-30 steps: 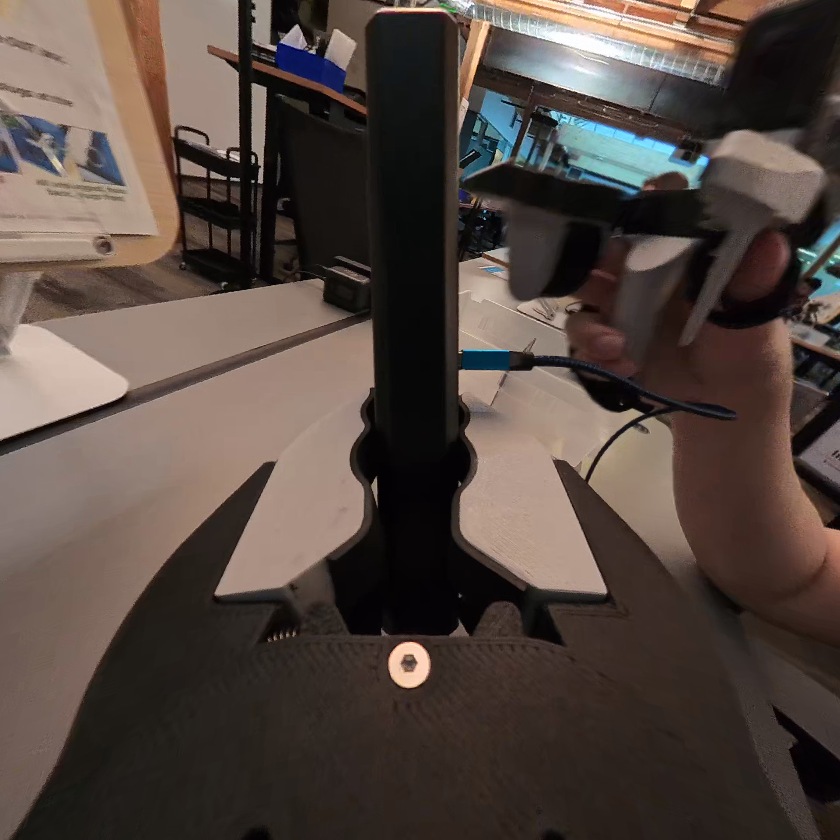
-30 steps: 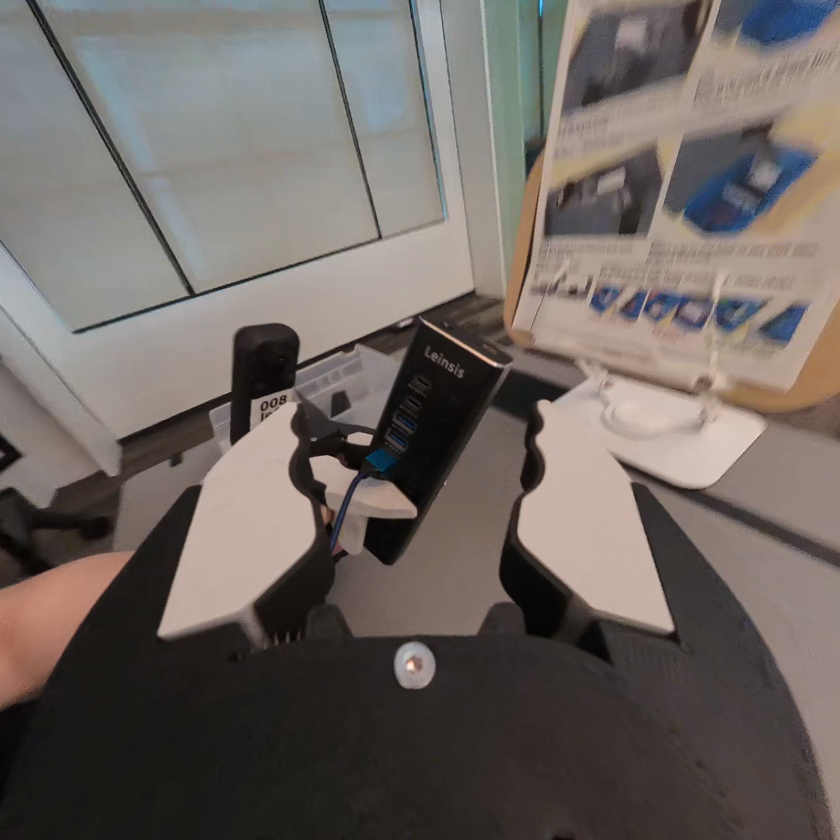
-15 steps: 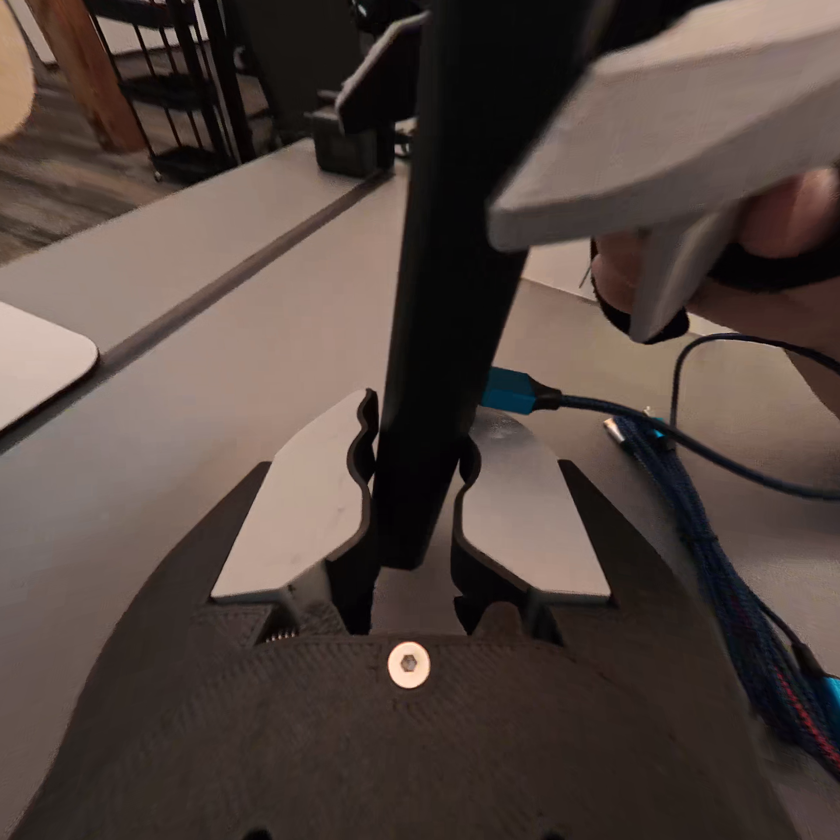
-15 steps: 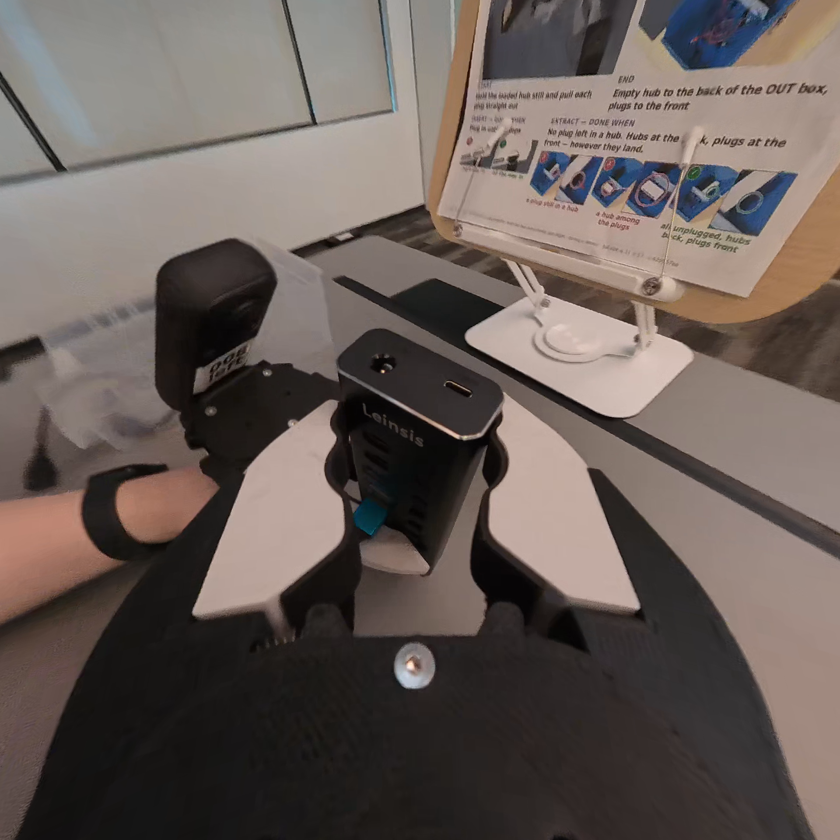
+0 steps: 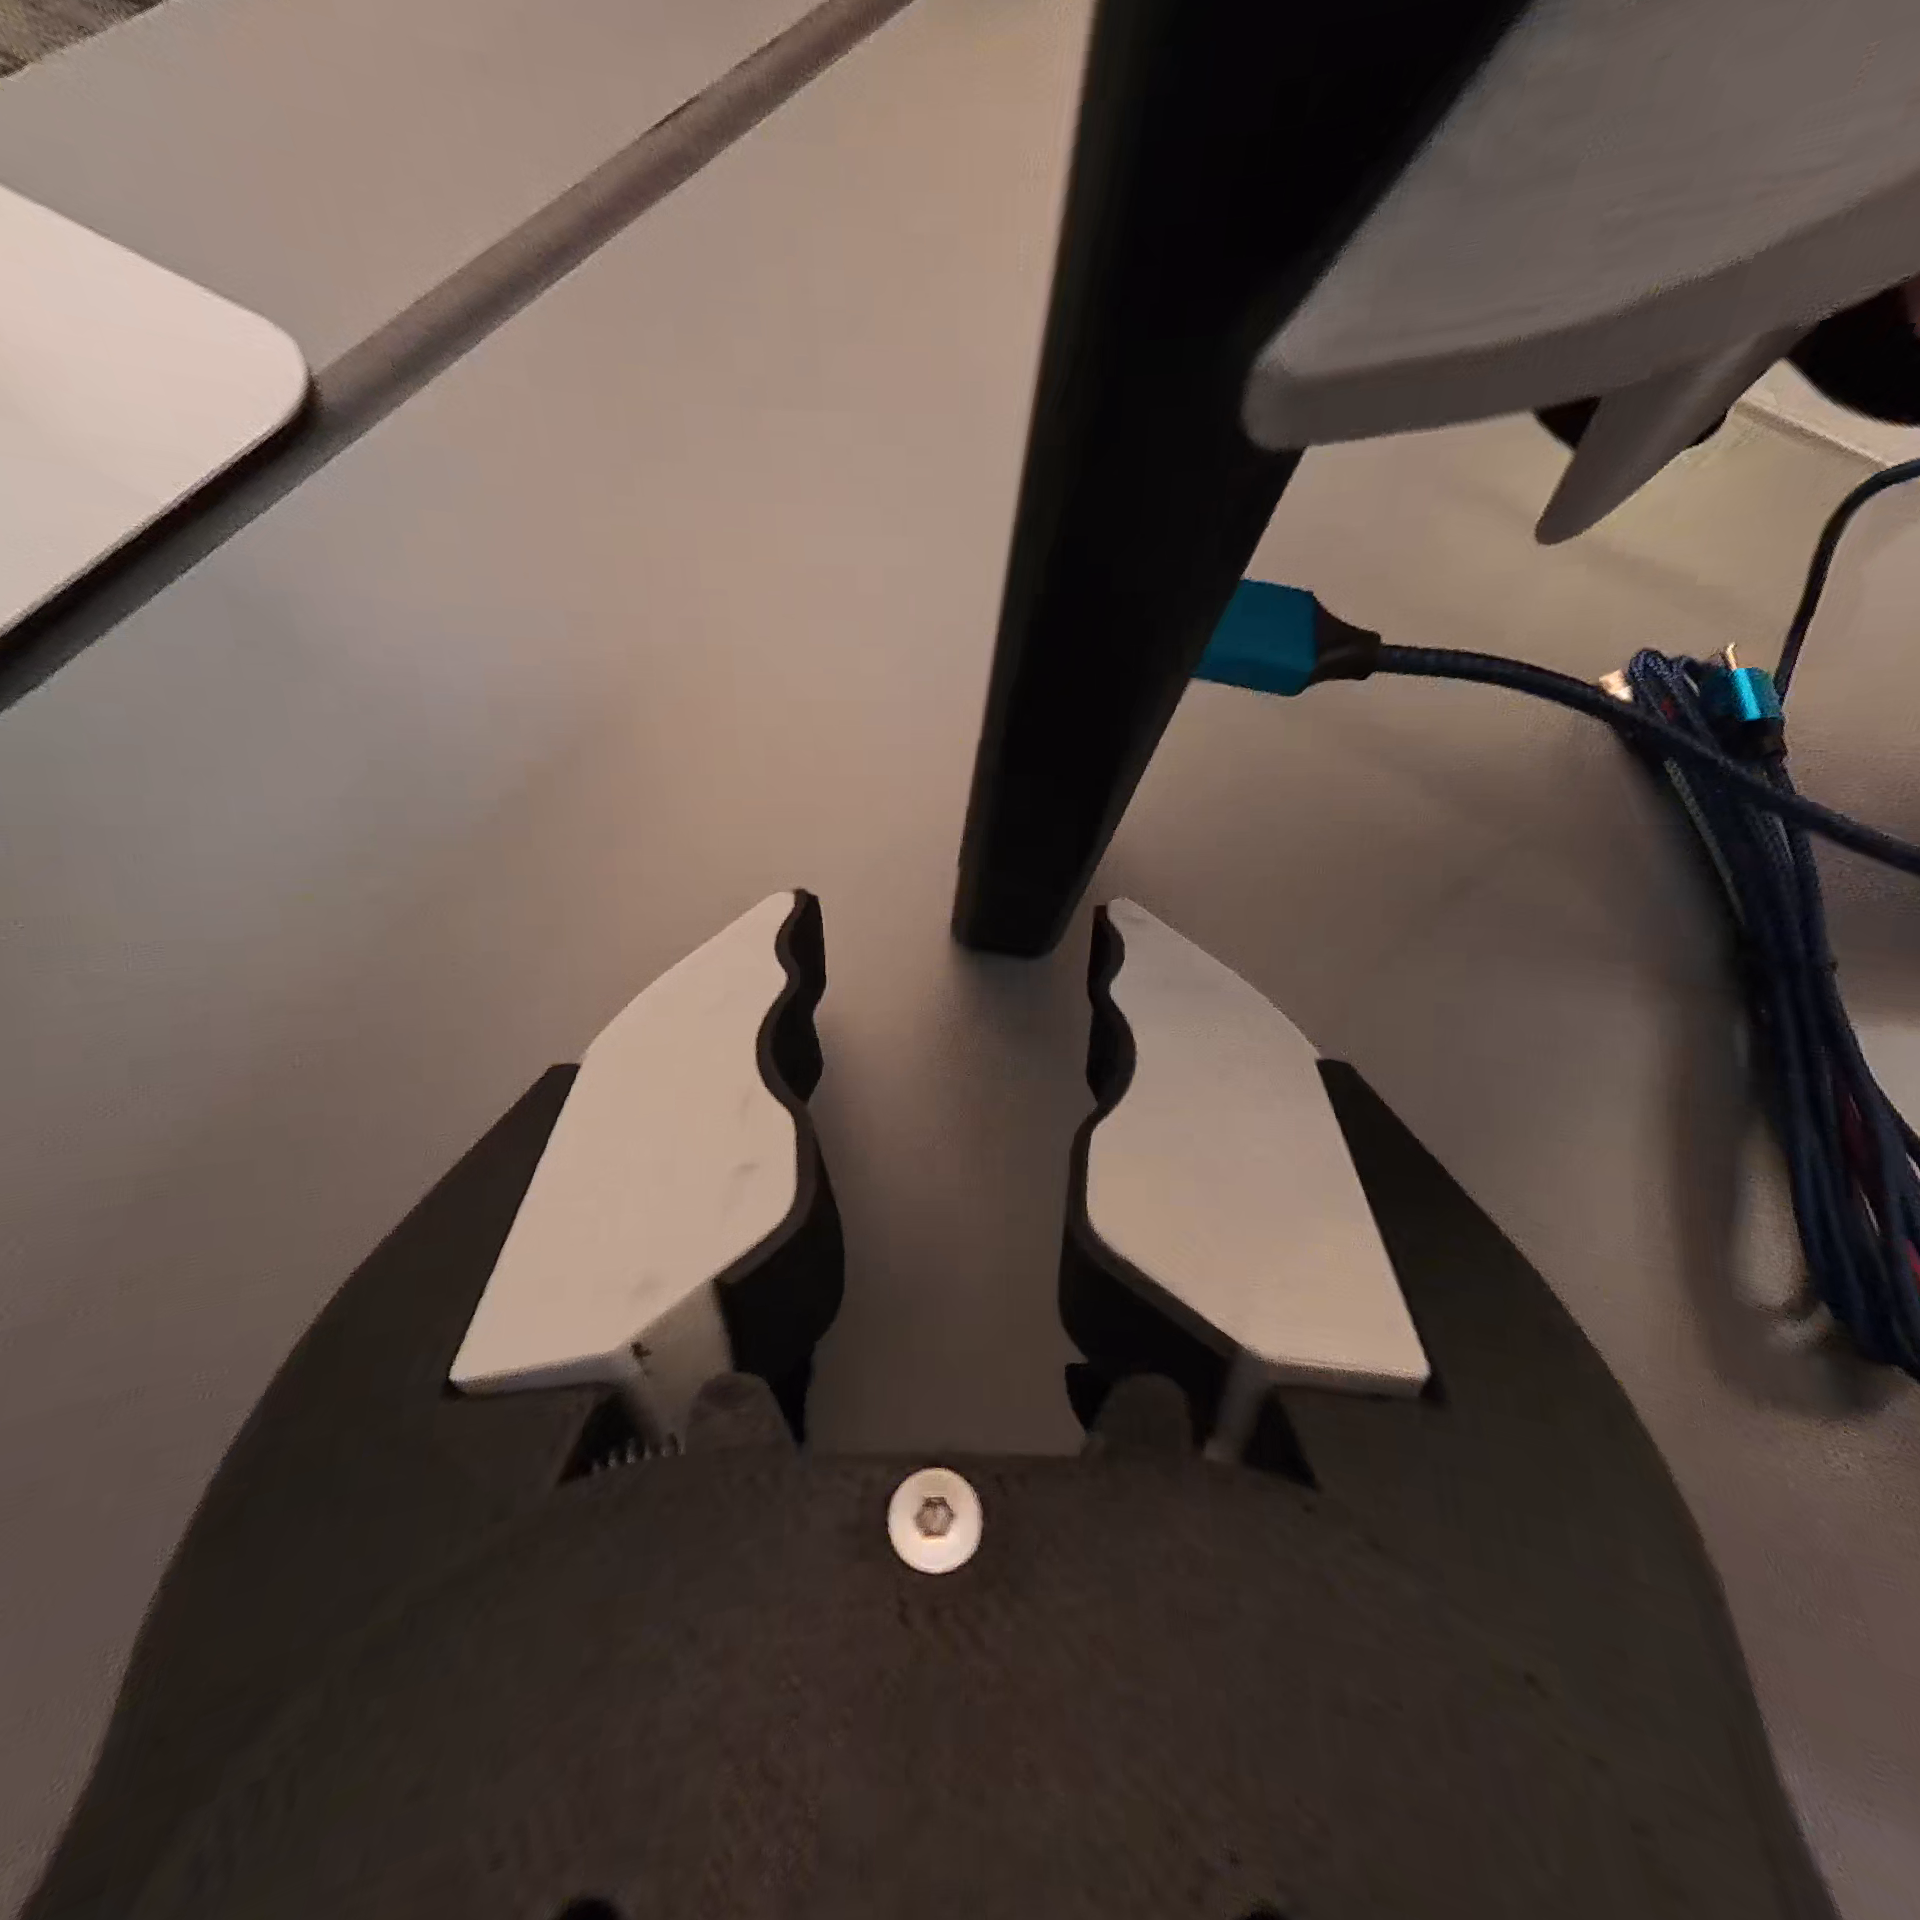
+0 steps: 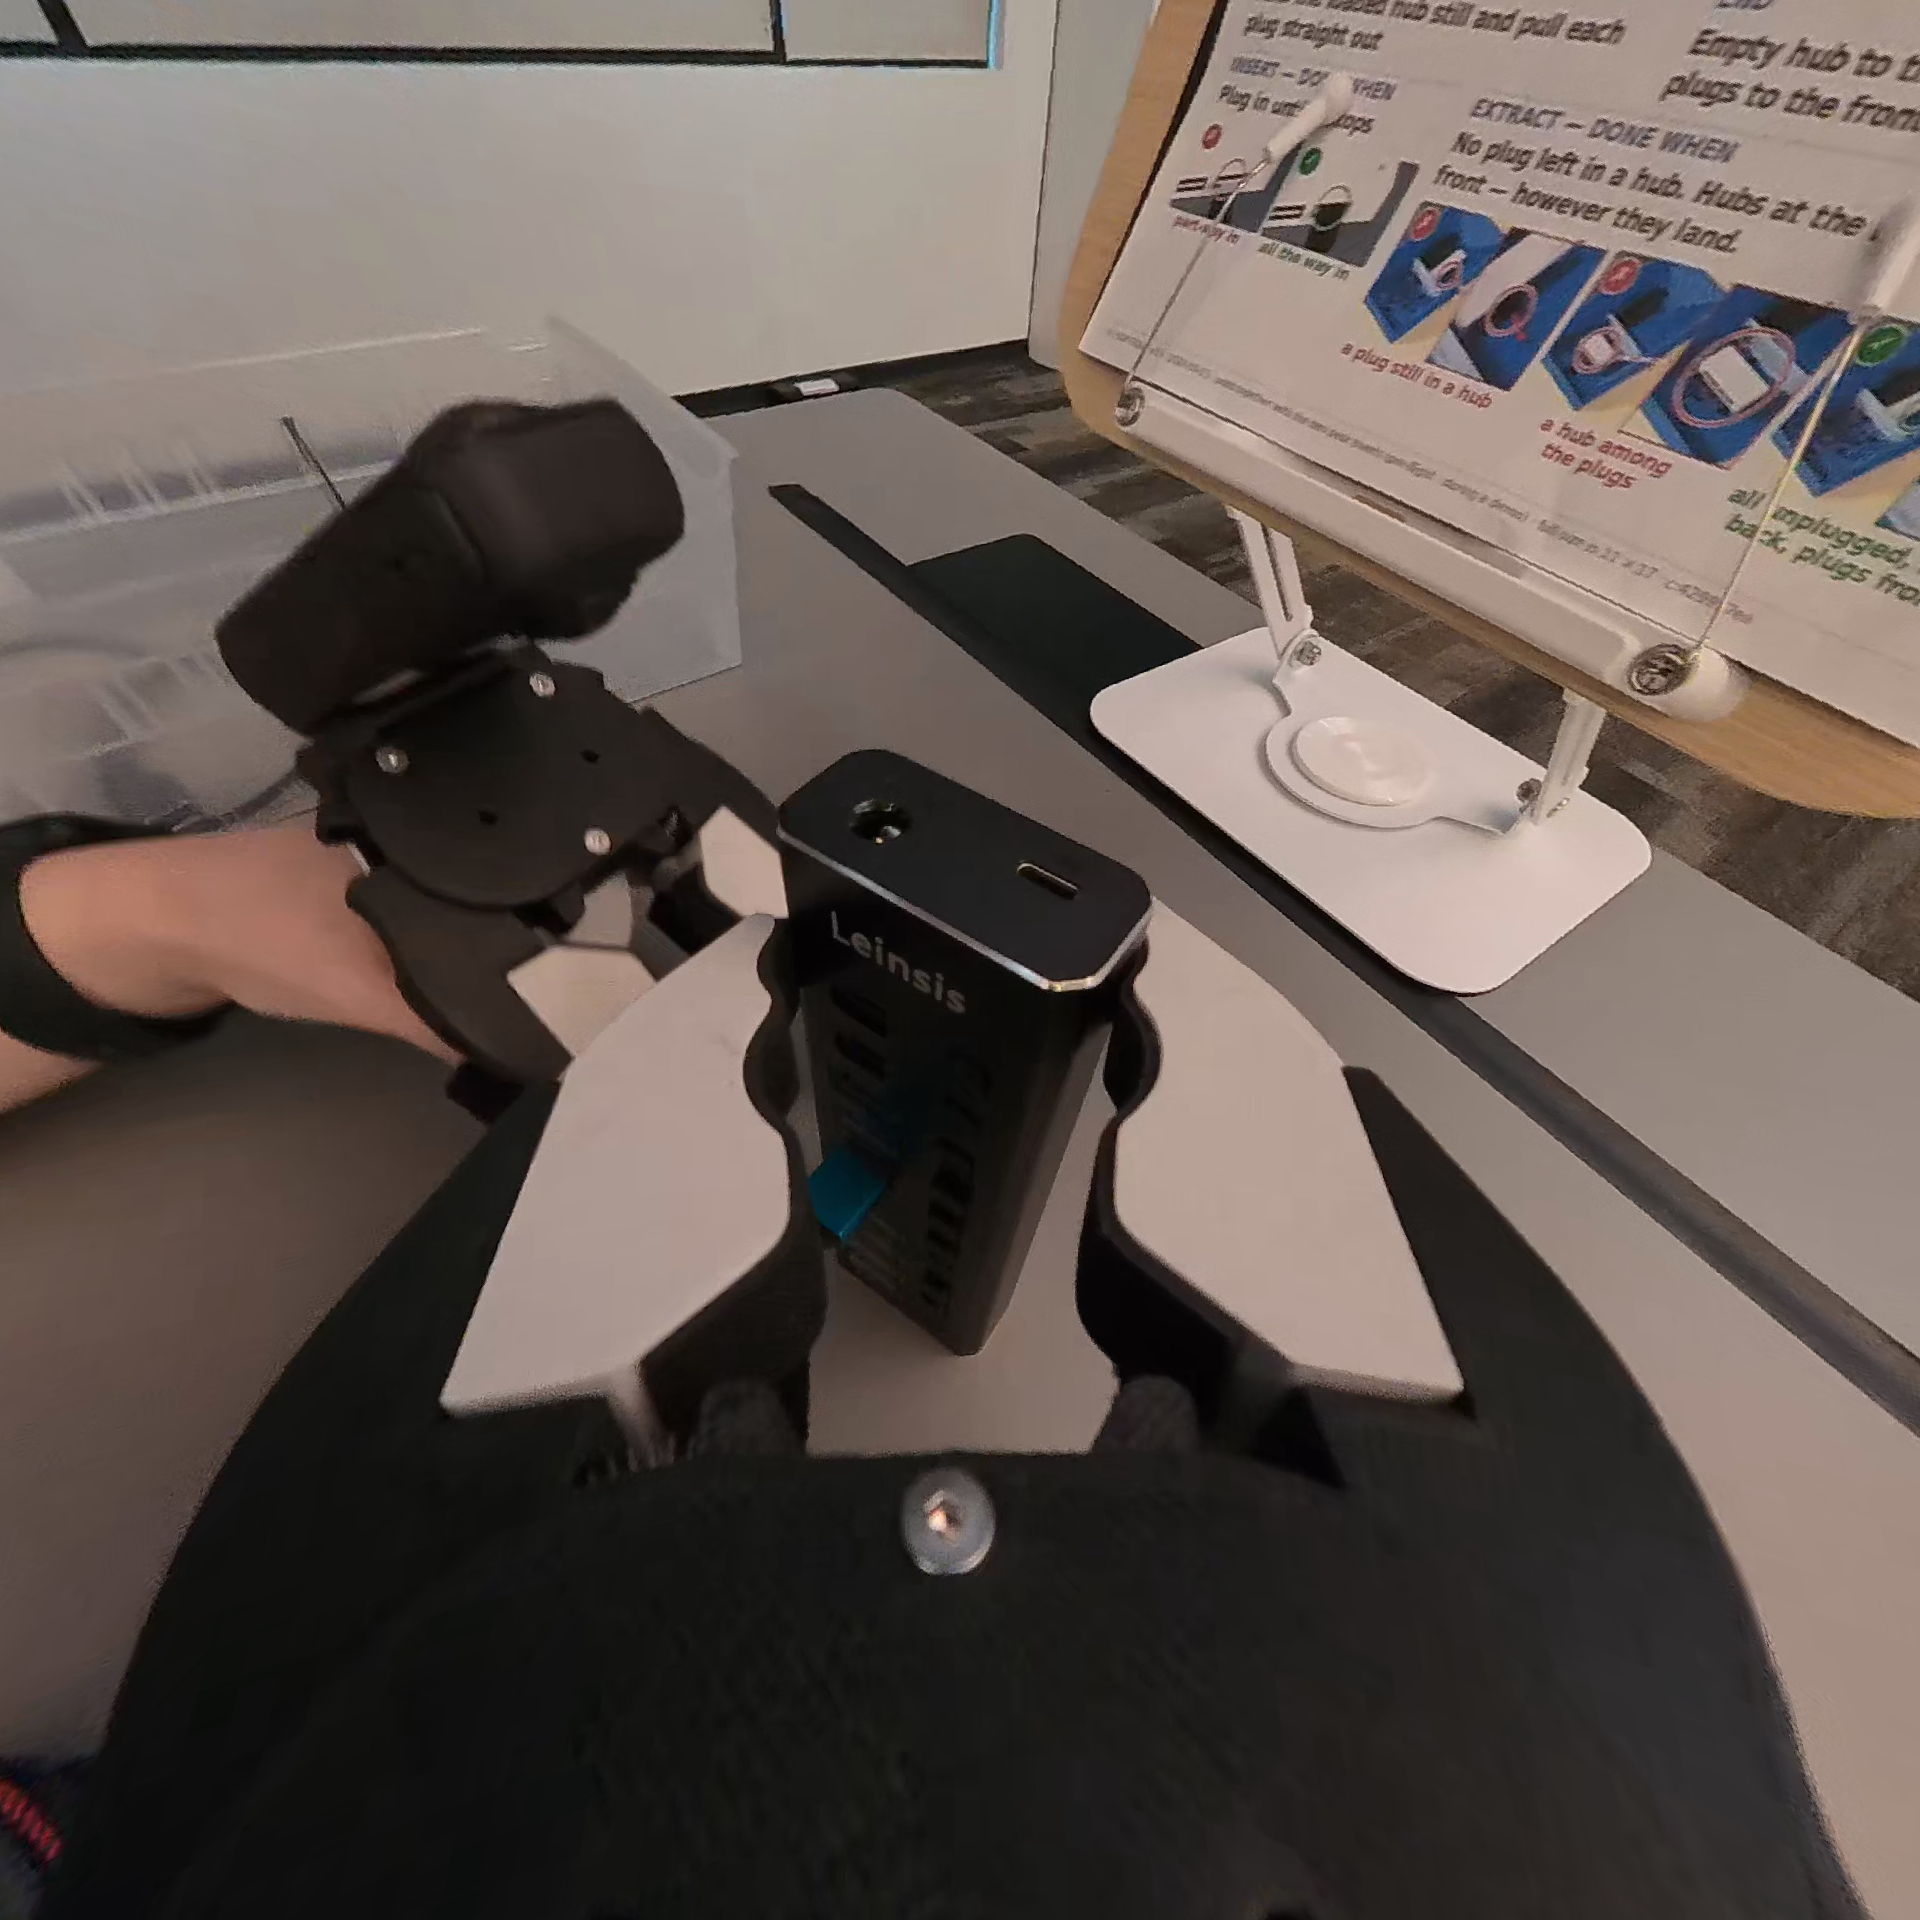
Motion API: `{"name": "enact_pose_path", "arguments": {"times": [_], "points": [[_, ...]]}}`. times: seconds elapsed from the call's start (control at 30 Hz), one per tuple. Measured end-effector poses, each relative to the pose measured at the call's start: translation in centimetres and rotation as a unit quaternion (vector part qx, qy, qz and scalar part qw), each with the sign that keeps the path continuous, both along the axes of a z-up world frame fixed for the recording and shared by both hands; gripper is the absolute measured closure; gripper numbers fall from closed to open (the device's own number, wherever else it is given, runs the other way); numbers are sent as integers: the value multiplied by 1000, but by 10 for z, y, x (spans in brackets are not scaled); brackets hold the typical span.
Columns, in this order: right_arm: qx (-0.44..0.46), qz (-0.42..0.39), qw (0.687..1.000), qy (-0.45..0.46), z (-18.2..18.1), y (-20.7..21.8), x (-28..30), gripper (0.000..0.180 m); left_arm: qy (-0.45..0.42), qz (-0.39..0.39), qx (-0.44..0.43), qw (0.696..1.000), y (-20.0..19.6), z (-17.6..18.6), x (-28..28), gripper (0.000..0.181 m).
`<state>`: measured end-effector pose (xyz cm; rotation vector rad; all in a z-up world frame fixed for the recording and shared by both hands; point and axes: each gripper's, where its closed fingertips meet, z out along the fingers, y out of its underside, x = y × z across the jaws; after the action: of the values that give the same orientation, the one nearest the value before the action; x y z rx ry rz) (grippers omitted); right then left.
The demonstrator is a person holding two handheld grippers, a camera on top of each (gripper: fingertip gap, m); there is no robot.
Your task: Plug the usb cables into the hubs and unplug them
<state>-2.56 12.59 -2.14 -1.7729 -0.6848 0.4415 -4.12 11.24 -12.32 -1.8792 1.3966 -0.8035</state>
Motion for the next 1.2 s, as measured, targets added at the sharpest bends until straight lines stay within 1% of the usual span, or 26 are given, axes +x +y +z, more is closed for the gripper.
{"name": "enact_pose_path", "arguments": {"times": [0.1, 0.23, 0.33, 0.43, 0.6, 0.77, 0.87, 1.03, 1.13, 1.2], "points": [[-7, 6, 1000, -9, 0, -3, 0, 122, -3, 4, -12, 1000, 2, 17, -10, 133], [-17, 9, 1000, 3, 2, -5, 0, 122, -39, 1, -19, 999, 0, 41, -18, 133], [-6, 7, 1000, 7, 10, -6, 0, 120, -62, -3, -36, 997, -3, 54, -22, 133], [-5, 5, 1000, -5, 12, -8, 0, 119, -81, -3, -32, 996, -3, 66, -25, 132], [-3, -3, 1000, -25, 10, -9, 2, 117, -85, -5, -29, 996, -5, 73, -25, 132], [7, -6, 999, -31, 15, -10, 1, 111, -88, -4, -25, 996, -6, 77, -24, 130], [17, -16, 999, -28, 20, -9, 4, 106, -109, -2, -28, 994, -6, 87, -25, 129], [34, -15, 999, -11, 35, -13, 8, 98, -161, -11, -20, 987, -14, 123, -33, 133], [62, -27, 998, -10, 51, -17, 14, 95, -184, -5, -1, 983, -21, 152, -43, 133], [89, -42, 995, -17, 66, -22, 20, 93, -183, 8, 23, 983, -30, 172, -57, 133]]}}
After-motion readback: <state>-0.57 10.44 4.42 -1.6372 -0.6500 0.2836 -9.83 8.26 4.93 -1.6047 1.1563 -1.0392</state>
